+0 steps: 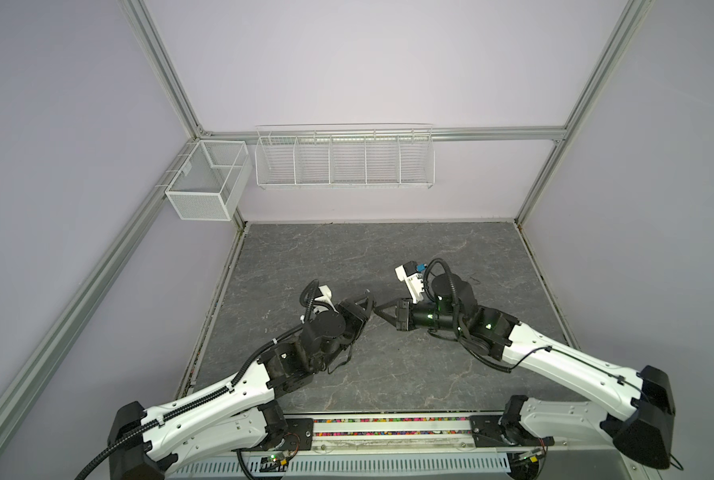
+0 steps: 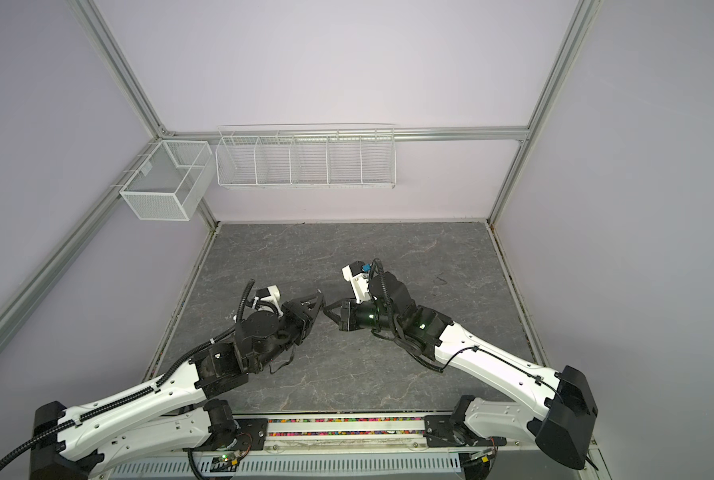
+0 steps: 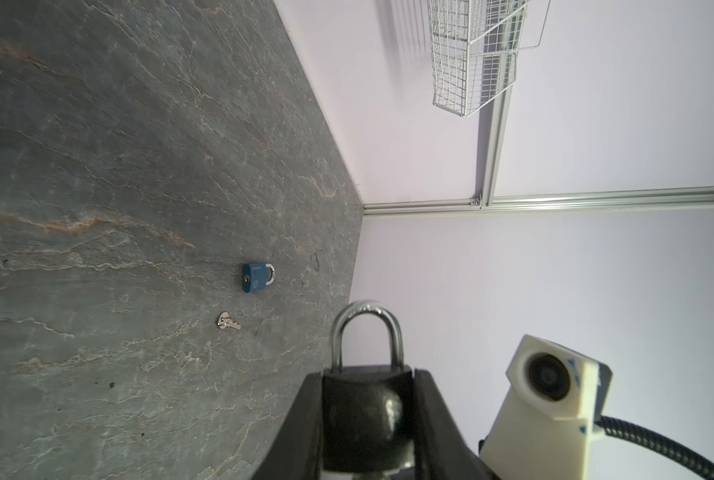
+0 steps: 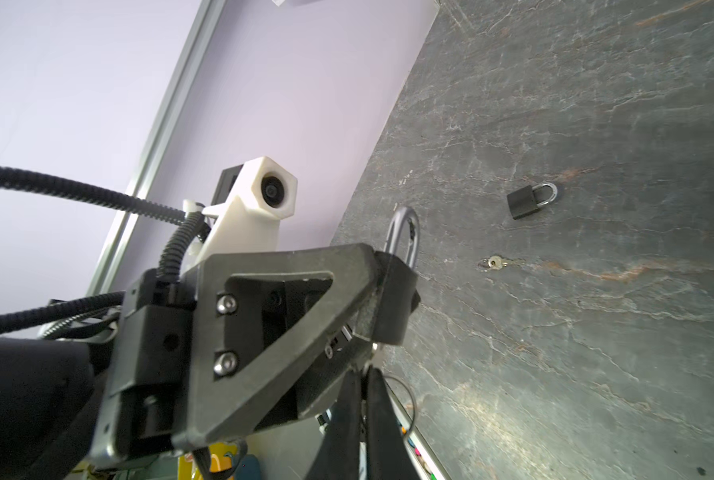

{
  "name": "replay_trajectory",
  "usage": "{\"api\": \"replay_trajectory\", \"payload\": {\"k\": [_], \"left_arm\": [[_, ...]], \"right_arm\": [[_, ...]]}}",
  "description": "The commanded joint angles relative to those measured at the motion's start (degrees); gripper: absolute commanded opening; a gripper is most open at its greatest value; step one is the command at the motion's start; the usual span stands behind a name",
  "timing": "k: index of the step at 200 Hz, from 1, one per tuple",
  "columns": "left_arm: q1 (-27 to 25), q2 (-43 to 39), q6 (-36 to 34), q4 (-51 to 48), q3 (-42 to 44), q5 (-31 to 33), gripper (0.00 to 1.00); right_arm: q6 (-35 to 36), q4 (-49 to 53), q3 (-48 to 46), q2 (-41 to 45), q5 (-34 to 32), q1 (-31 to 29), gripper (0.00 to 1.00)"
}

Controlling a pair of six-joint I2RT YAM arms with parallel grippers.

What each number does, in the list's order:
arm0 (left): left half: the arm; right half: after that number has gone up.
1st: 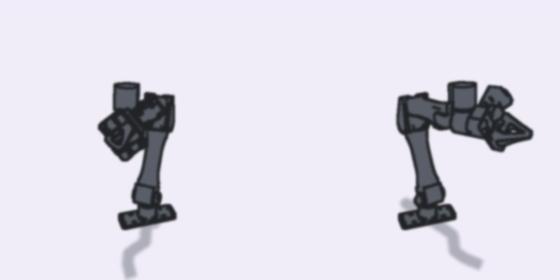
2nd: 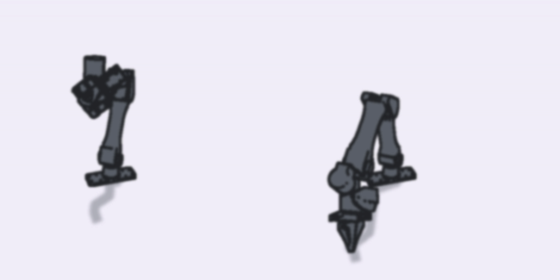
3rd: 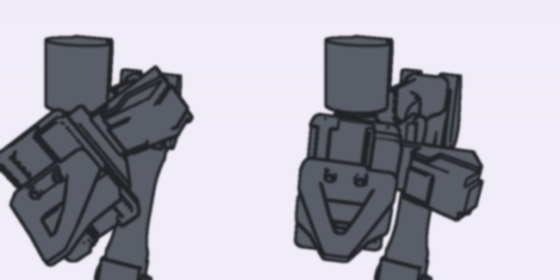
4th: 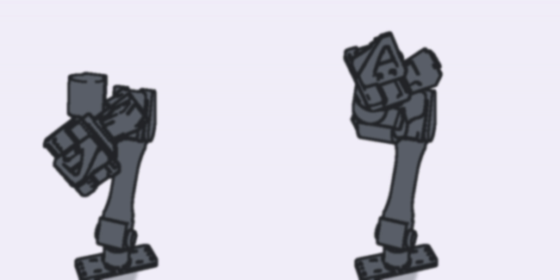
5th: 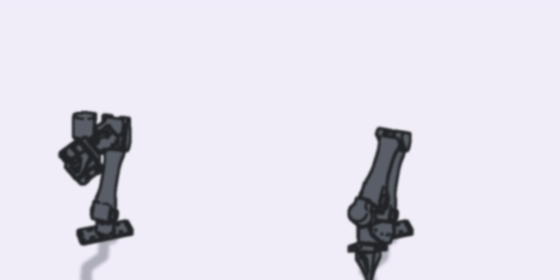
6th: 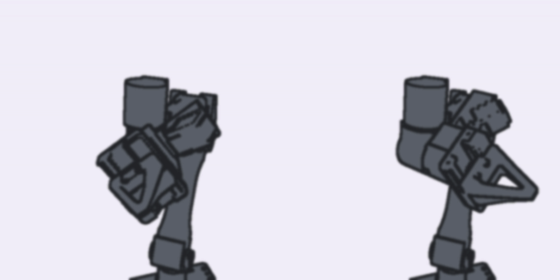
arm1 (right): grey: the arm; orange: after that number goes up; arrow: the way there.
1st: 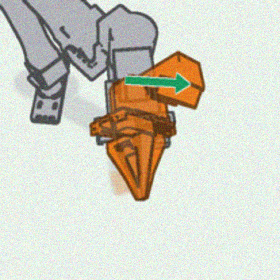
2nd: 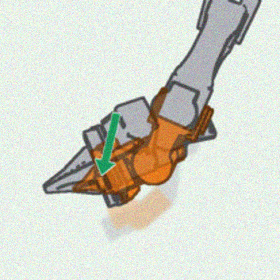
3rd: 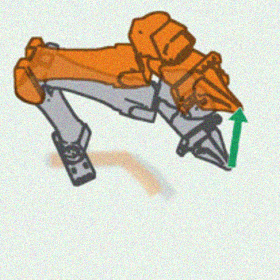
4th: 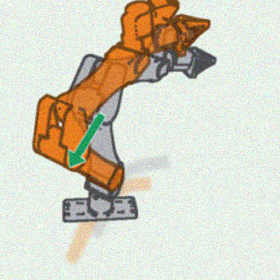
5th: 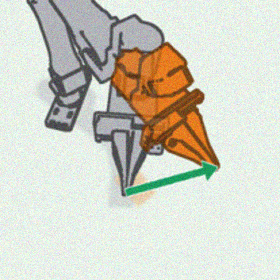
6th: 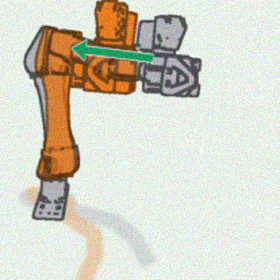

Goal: Unlock with the key

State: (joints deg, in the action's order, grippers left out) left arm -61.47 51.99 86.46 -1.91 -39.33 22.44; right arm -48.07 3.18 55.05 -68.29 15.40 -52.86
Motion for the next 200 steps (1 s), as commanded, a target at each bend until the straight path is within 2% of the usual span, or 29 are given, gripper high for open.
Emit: {"api": "replay_trajectory", "payload": {"k": [1,55,113,200], "left_arm": [[-1.25,-0.02,-0.41,3.54,0.71,-7.39,0.00],[-1.28,-0.98,-2.27,1.26,-1.39,-4.67,0.00],[-1.24,1.20,-3.83,-4.78,-4.79,0.22,0.00],[-1.24,3.74,-2.79,-7.84,-7.36,3.75,0.00]], "right_arm": [[-1.84,-7.40,0.62,1.12,3.54,-0.75,0.07],[5.97,6.18,2.69,1.12,-4.24,-1.24,0.07],[9.87,10.44,4.29,-1.14,-8.01,-2.88,0.07],[10.04,12.70,6.67,-3.95,-14.52,-5.11,0.29]]}}
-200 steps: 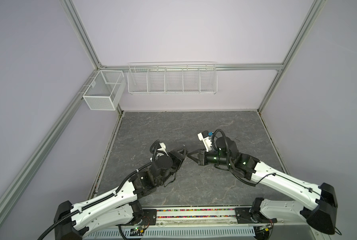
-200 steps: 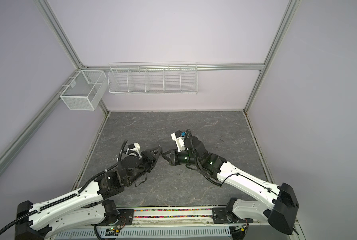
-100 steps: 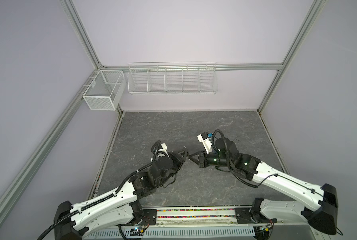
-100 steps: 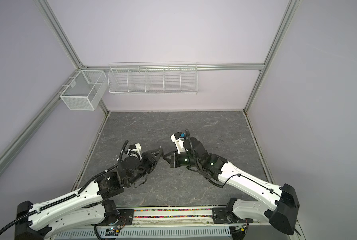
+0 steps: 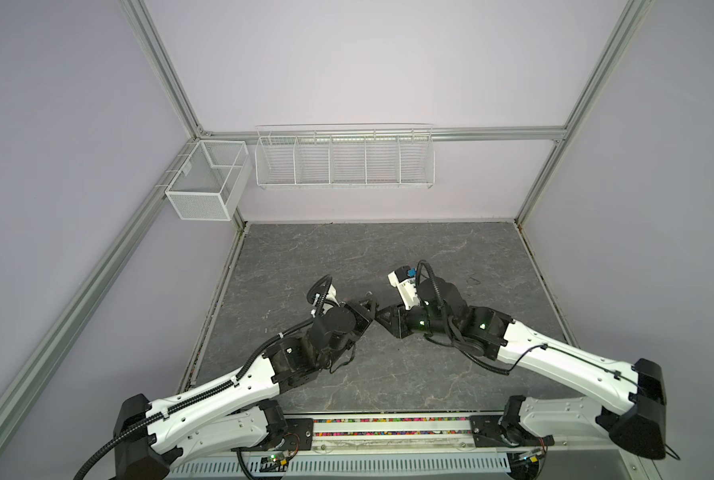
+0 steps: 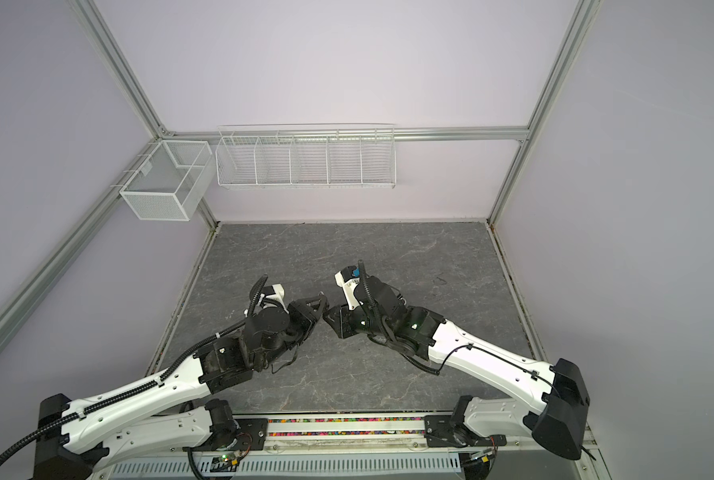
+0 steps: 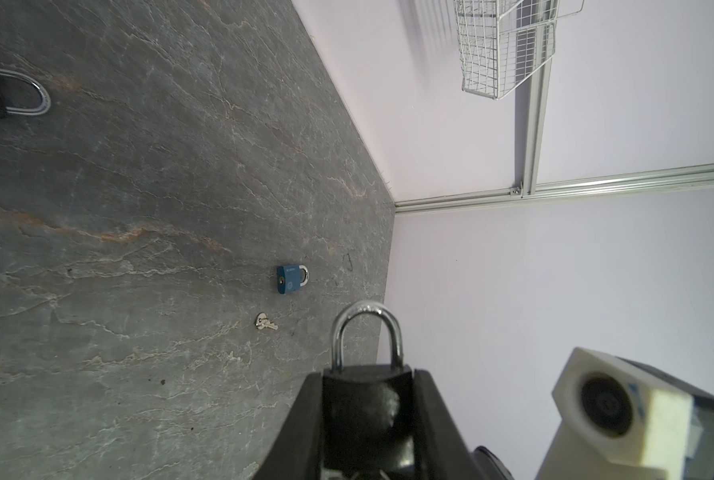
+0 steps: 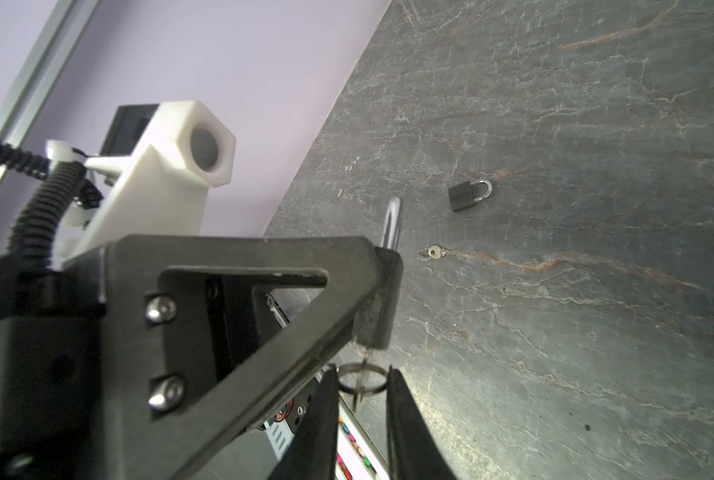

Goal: Unlock with the key

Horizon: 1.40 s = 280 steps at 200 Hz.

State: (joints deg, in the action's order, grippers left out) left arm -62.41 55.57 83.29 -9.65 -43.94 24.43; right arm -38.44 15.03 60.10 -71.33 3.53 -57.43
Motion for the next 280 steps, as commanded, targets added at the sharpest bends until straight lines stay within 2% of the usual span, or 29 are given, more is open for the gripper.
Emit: {"api": "replay_trajectory", "payload": {"k": [1,21,63,78,108,144,240,280], "left_arm": [[-0.32,0.15,0.34,-0.10,-2.74,1.81,0.00],[-0.33,0.14,0.48,-0.06,-2.56,1.86,0.00],[-0.34,0.51,0.39,-0.98,-3.07,2.03,0.00],[-0.34,0.59,0.47,-0.94,-3.06,1.86,0.00],[-0.34,0.33,0.62,-0.87,-3.10,1.92,0.00],[-0.33,-0.11,1.09,-0.82,-2.95,1.54,0.00],[-0.27,-1.09,2.13,0.11,-2.03,1.21,0.00],[-0.34,-1.07,2.67,0.35,-1.54,1.33,0.00]], "right_arm": [[0.39,0.78,1.61,-0.92,-2.65,-0.56,0.29],[0.08,1.33,2.47,-1.35,-4.75,-0.84,0.33],[1.33,1.53,3.72,-0.86,-8.03,-2.84,0.51],[1.96,2.48,4.74,-1.37,-9.83,-3.97,0.52],[1.86,3.82,5.22,-2.67,-12.88,-4.44,0.44],[2.53,2.19,6.07,-3.71,-12.38,-4.71,0.35],[3.81,1.73,6.44,-3.95,-14.83,-4.75,0.25],[4.17,1.85,6.54,-3.82,-14.41,-4.74,0.16]]}}
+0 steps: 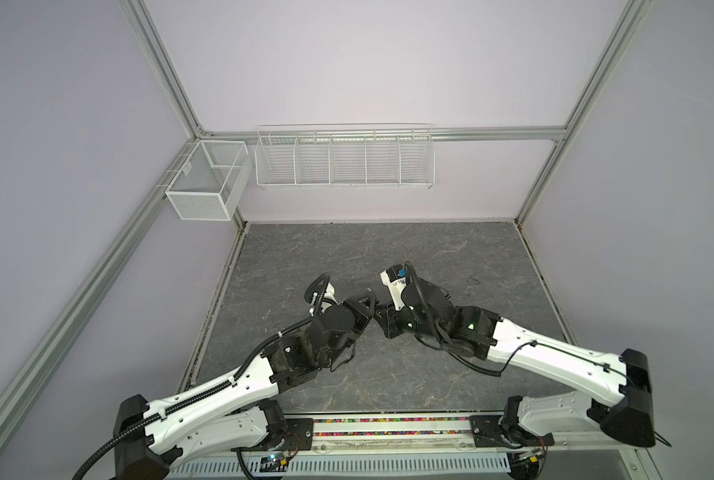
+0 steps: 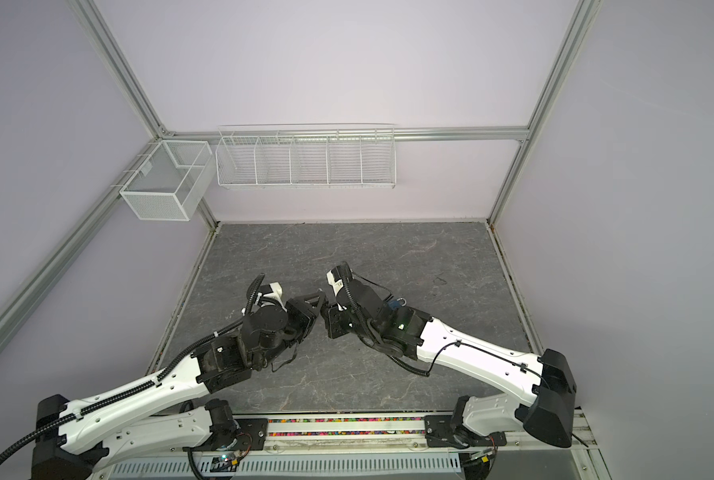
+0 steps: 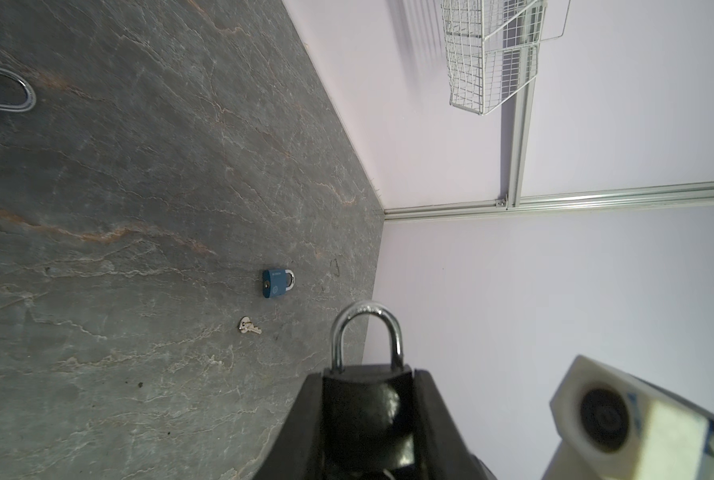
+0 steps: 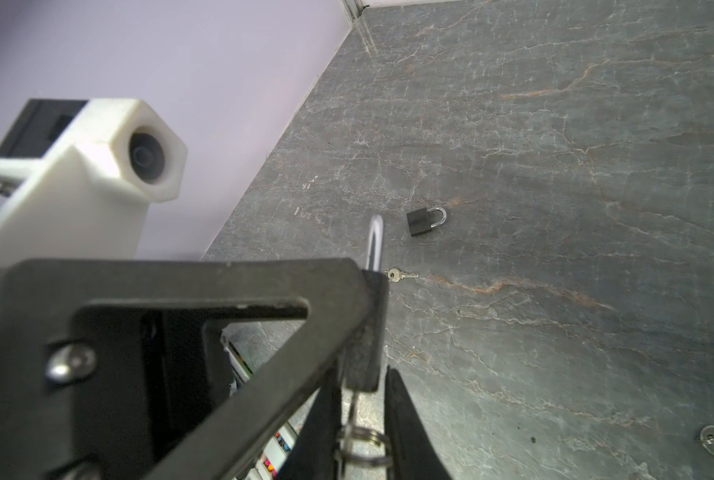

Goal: Unlock with the key

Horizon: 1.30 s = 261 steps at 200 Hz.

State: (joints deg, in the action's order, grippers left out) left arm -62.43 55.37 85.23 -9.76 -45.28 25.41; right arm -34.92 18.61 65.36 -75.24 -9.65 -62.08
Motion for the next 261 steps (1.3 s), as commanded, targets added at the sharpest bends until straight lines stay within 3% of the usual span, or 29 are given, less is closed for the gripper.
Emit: {"api": "replay_trajectory", "payload": {"k": [1,53,113,181,261], "left_arm": [[-0.32,-0.88,0.73,0.49,-0.14,0.34,0.00],[-0.28,-0.72,1.17,1.22,0.17,0.08,0.00],[-0.32,-2.39,2.13,3.84,2.85,-1.24,0.00],[-0.30,-5.40,1.34,5.90,6.63,-2.55,0.00],[-0.29,-5.63,1.00,9.06,8.63,-2.77,0.00]], "right_arm": [[0.69,-1.74,1.26,0.21,-1.13,-0.13,0.16],[0.02,-3.55,0.73,1.32,1.34,0.00,0.07],[0.32,-7.34,-0.61,3.32,5.95,0.32,0.07],[-4.16,-15.52,-3.98,6.68,17.53,3.15,0.07],[-4.89,-18.95,-4.53,7.45,23.74,4.25,0.07]]}}
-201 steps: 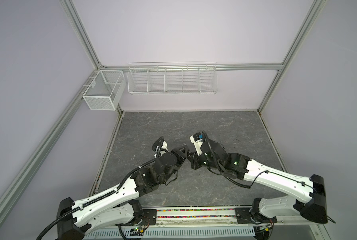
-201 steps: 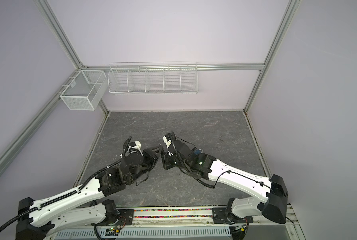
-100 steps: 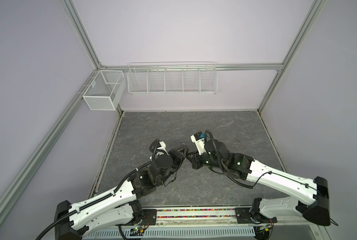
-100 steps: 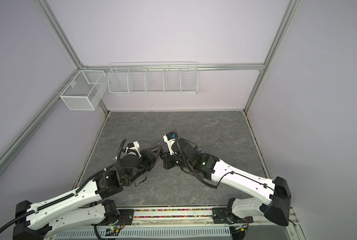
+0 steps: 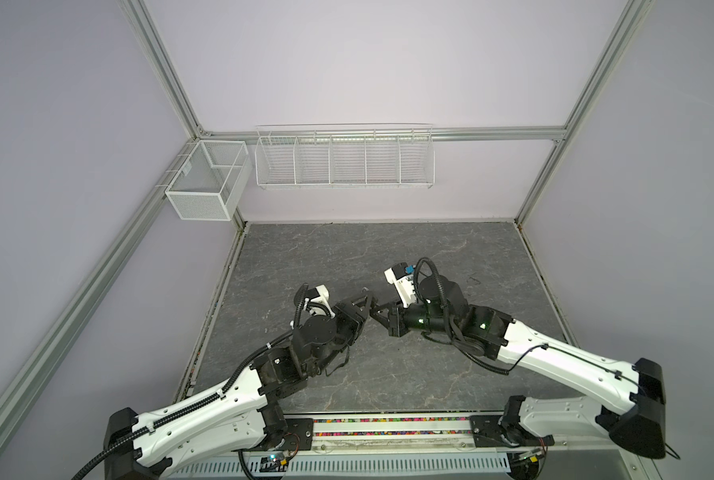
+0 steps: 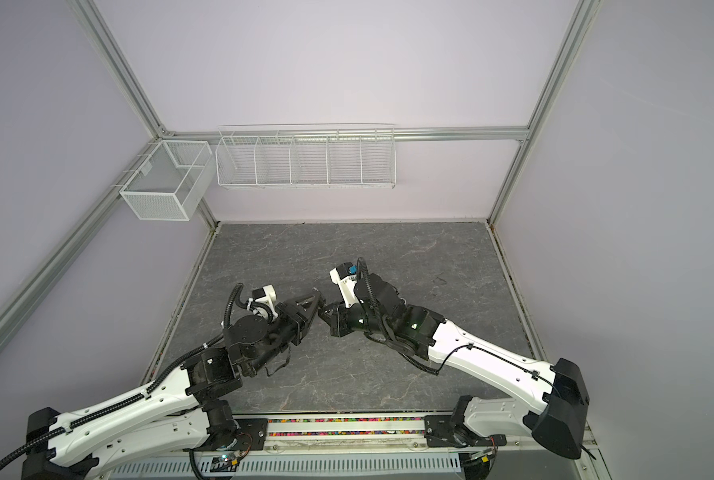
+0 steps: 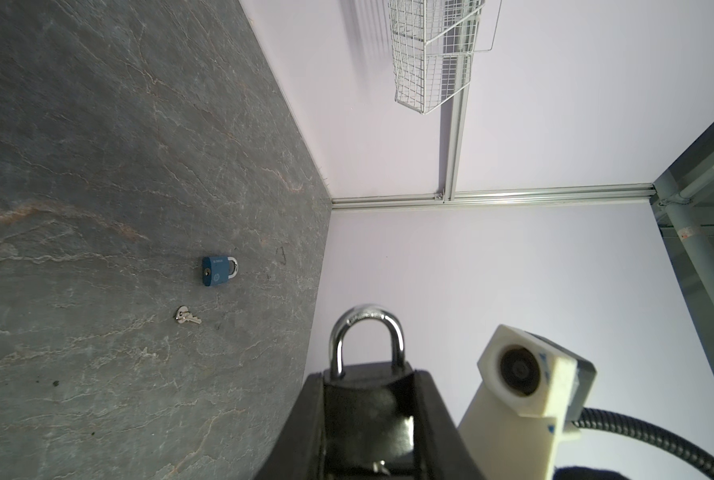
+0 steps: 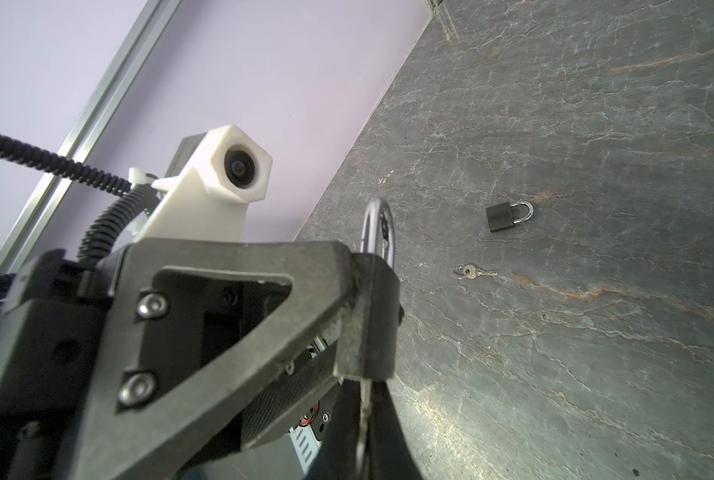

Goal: Unlock with the key

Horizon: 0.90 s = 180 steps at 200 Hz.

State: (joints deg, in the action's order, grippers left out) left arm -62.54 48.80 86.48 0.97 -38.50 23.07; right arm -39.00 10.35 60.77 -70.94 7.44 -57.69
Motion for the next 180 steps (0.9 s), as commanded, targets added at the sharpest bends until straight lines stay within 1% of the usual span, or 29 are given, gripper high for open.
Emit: {"api": "replay_trajectory", "payload": {"k": [1,16,31,40,53,67,81,92,101,112,139,158,180], "left_arm": [[-0.19,0.86,-0.29,-1.67,1.85,-0.45,0.00],[-0.15,0.64,-0.56,-2.22,1.68,-0.16,0.00],[-0.12,0.25,-0.80,-2.96,1.72,0.47,0.00],[-0.12,0.14,-0.55,-3.08,1.92,0.81,0.00],[-0.08,-0.11,-0.50,-2.65,2.12,1.14,0.00],[-0.04,-0.88,-2.16,-2.93,1.64,1.58,0.00],[-0.03,-1.78,-3.25,-5.46,0.65,2.52,0.05],[-0.01,-2.80,-3.90,-7.95,0.06,3.54,0.07],[0.00,-3.57,-4.48,-9.62,-0.31,4.29,0.11],[0.05,-4.31,-5.25,-12.27,-1.38,4.90,0.19],[0.28,-3.00,-7.02,-19.85,-6.95,4.37,0.32],[0.23,-1.33,-9.12,-19.97,-10.05,3.85,0.43],[0.29,1.60,-10.62,-19.07,-13.71,2.14,0.52]], "right_arm": [[-0.81,-10.69,0.05,3.16,6.72,-0.06,0.06],[-0.77,-11.20,-0.72,3.56,7.84,0.56,0.06],[-2.94,-15.26,-2.72,3.96,10.05,1.55,0.06],[-2.11,-14.00,-2.16,3.84,9.88,1.55,0.06],[0.97,-7.77,-0.22,3.85,6.83,1.23,0.06],[1.99,-5.81,-0.55,4.43,4.83,1.78,0.06],[2.59,-3.62,-0.54,4.56,3.86,2.87,0.06],[3.97,-0.98,0.08,4.82,1.31,3.01,0.06],[5.78,1.30,0.86,4.84,-0.92,2.93,0.06],[8.38,3.52,1.36,4.69,-3.52,2.86,0.06],[16.00,4.02,0.86,4.47,-8.84,1.75,0.06],[20.99,3.52,1.28,3.76,-11.18,0.80,0.07],[24.04,3.06,1.64,2.66,-13.02,-0.23,0.06]]}}
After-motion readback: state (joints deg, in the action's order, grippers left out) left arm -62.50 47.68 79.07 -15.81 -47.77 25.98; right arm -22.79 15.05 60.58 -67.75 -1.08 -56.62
